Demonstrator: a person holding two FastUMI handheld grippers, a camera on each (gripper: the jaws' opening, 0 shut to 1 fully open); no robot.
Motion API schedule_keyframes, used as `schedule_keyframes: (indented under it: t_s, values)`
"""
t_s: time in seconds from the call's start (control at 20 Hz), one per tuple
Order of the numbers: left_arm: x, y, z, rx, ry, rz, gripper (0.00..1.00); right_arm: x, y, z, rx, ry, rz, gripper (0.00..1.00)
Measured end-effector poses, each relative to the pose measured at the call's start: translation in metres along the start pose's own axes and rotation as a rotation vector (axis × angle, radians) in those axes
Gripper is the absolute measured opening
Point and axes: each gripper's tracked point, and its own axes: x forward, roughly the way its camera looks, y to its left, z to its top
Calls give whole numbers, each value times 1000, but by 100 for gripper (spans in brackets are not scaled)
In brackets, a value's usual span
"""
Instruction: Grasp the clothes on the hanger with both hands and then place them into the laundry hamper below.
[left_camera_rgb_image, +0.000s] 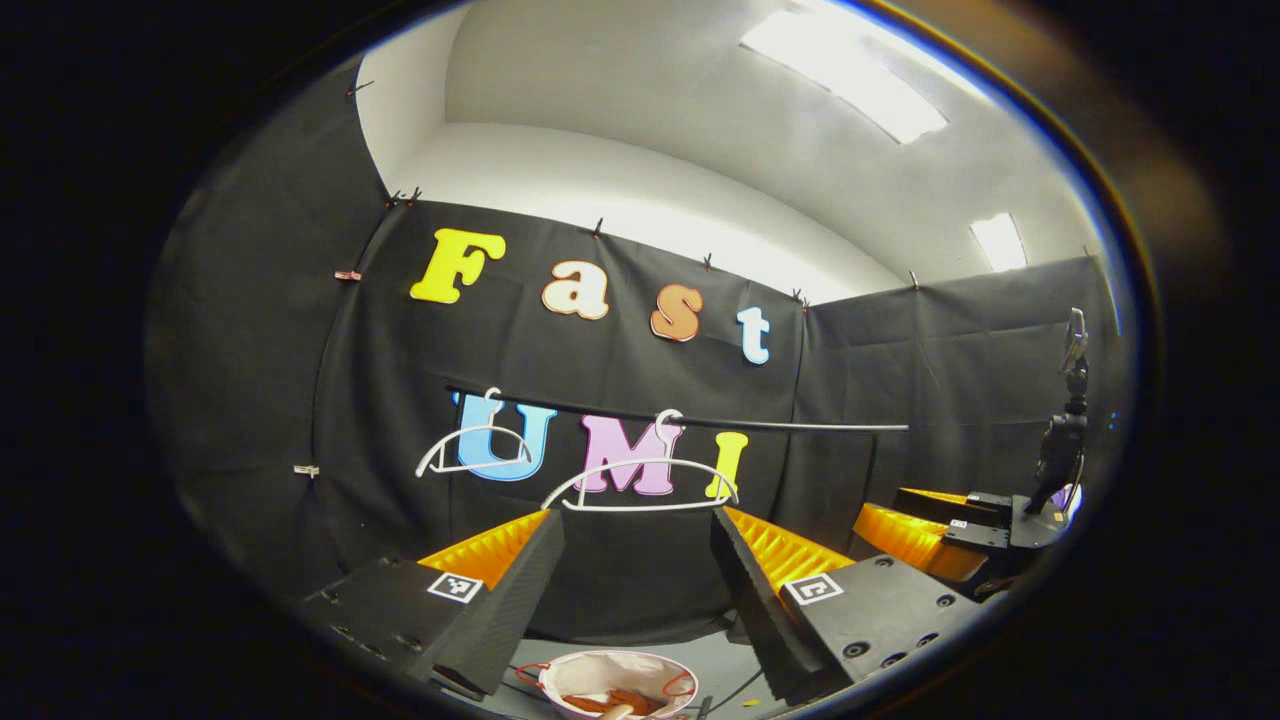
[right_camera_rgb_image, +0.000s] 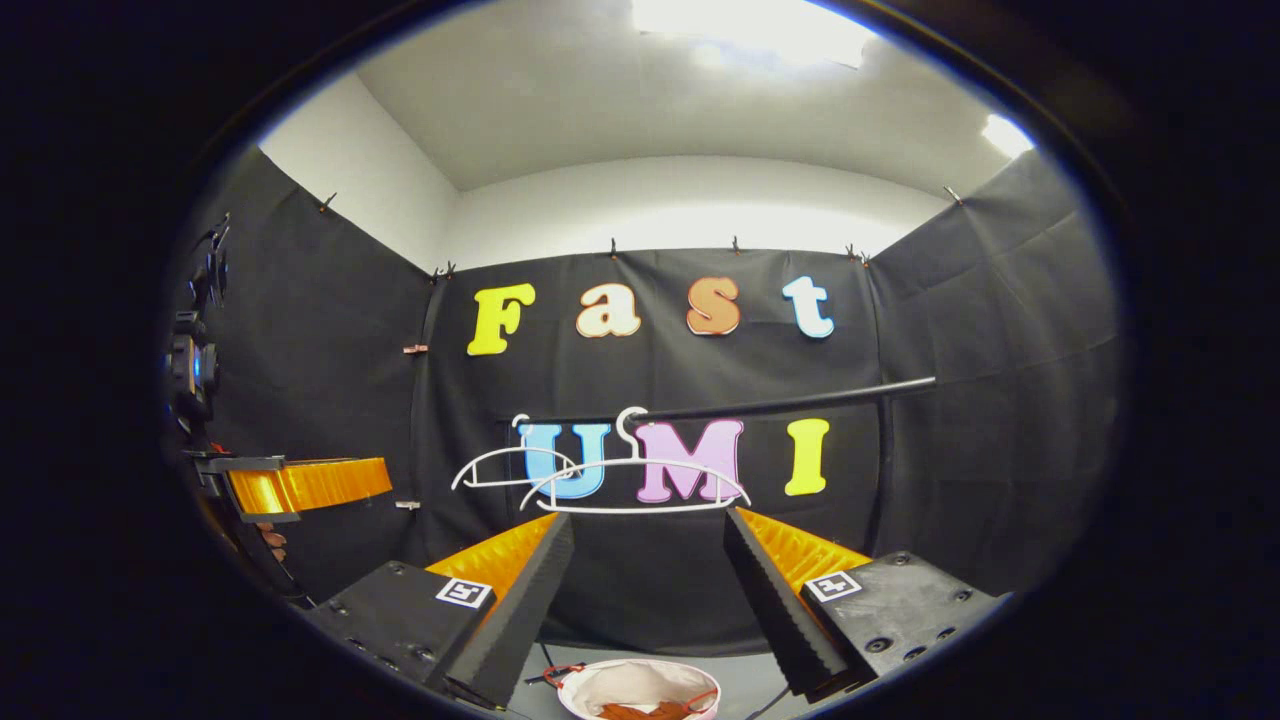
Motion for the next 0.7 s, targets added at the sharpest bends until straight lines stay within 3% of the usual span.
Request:
schedule_keyframes:
  t_s: [0.3, 0.7]
  values:
    - [10, -22, 10, 12, -18, -6, 93, 1, 0, 18, 30, -37, 32, 100]
    - [12, -34, 7, 18, -11, -29, 94, -4, -10, 19, 32, -32, 17, 98]
